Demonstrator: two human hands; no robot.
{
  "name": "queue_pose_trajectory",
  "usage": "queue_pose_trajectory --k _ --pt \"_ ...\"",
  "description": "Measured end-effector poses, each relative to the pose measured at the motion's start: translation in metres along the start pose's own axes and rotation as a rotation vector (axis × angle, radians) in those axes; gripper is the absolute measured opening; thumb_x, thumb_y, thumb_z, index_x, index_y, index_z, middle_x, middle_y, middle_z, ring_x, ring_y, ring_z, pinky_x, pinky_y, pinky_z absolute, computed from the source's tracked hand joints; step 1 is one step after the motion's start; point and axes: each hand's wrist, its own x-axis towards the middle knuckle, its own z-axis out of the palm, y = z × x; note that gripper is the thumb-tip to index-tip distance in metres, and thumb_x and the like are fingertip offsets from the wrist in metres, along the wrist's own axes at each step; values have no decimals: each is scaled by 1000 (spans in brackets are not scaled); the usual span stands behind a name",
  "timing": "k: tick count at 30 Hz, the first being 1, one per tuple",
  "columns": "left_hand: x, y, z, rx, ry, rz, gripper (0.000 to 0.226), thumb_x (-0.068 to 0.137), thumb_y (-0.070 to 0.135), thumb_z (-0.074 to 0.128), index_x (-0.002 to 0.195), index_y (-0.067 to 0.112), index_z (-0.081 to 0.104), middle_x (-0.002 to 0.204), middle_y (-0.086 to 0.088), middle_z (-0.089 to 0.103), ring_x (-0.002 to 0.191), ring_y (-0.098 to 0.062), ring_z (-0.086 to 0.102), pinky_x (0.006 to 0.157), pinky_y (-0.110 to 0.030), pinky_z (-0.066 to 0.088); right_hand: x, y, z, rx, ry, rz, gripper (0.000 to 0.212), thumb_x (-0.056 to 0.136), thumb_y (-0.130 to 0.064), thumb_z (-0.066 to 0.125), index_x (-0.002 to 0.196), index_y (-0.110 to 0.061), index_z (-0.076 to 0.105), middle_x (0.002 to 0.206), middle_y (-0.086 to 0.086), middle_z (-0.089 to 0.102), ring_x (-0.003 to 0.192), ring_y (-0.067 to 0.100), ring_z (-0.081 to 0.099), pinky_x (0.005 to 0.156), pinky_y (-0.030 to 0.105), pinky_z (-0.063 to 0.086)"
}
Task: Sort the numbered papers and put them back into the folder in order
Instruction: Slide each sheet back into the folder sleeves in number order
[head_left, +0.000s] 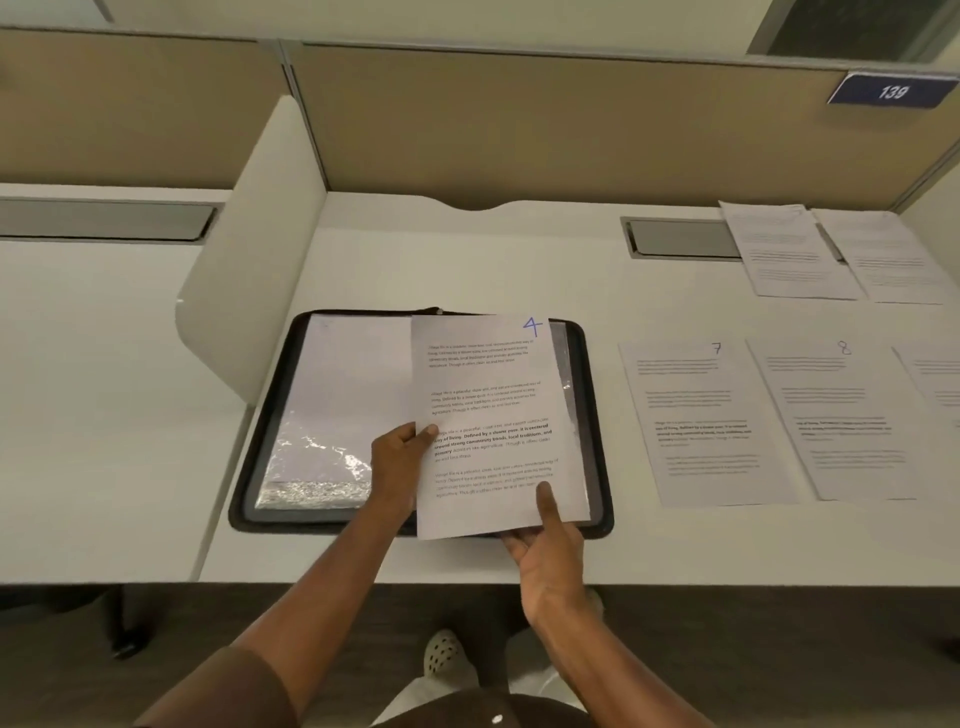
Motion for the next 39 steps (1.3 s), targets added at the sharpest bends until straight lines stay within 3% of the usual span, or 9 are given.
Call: queue_pose_trajectory --k 4,10,16,20,25,28,33,35,39 --pt "-4 -5 -5 46 -48 -5 11 94 14 70 102 10 75 97 -11 78 90 -36 74 85 -55 60 -4 9 2 -106 95 -61 53 86 -19 76 134 -23 56 118 7 74 107 27 72 80 51 62" --pt "-4 -8 -12 141 -37 -5 7 94 14 70 95 9 74 91 -8 78 84 -31 75 83 -53 61 6 -17 -13 -92 185 -41 22 93 -27 69 114 -20 64 117 16 71 112 34 67 86 49 59" --pt "-12 -15 -27 157 -120 -56 7 93 14 71 99 11 74 93 -7 79 84 -29 76 82 -52 61 13 -56 -44 -450 24 141 39 101 -48 52 120 -17 65 112 11 76 108 30 71 99 50 53" --pt "-24 -24 -26 190 -218 -87 13 94 16 70 105 10 73 97 -9 78 89 -32 76 83 -52 61 19 -59 -47 -713 -88 132 37 91 -37 70 120 -16 68 110 7 77 99 27 75 89 48 59" --pt "-36 -19 -17 182 -244 -85 26 102 28 57 101 8 73 88 -9 78 78 -29 75 67 -37 61 19 -59 -50 -662 -20 128 29 86 -14 77 115 -11 71 110 10 77 93 27 76 86 45 60" --pt "-31 -15 -18 319 -158 177 23 103 25 55 101 10 73 78 -4 76 63 -20 72 59 -32 58 10 -72 -64 -586 23 213 31 85 -12 78 115 -6 70 107 14 77 97 33 74 88 47 59" --pt "3 -10 -25 1186 -359 918 24 92 29 71 115 24 72 114 7 71 104 -12 62 87 -29 51 -10 -97 -86 -512 -28 410 43 82 -9 76 123 2 66 116 26 71 111 41 67 97 52 53" --pt "16 -5 -19 1287 -508 1042 28 91 38 70 116 26 72 114 8 70 104 -13 61 87 -28 49 -15 -108 -95 -488 -80 482 48 82 -3 77 128 2 63 123 30 66 122 46 60 105 59 46" --pt "31 -6 -15 1383 -651 1163 26 84 44 73 100 24 75 107 4 71 96 -15 64 76 -28 52 -28 -125 -106 -501 -228 587 58 70 4 87 125 5 67 132 32 60 129 49 53 97 60 51"
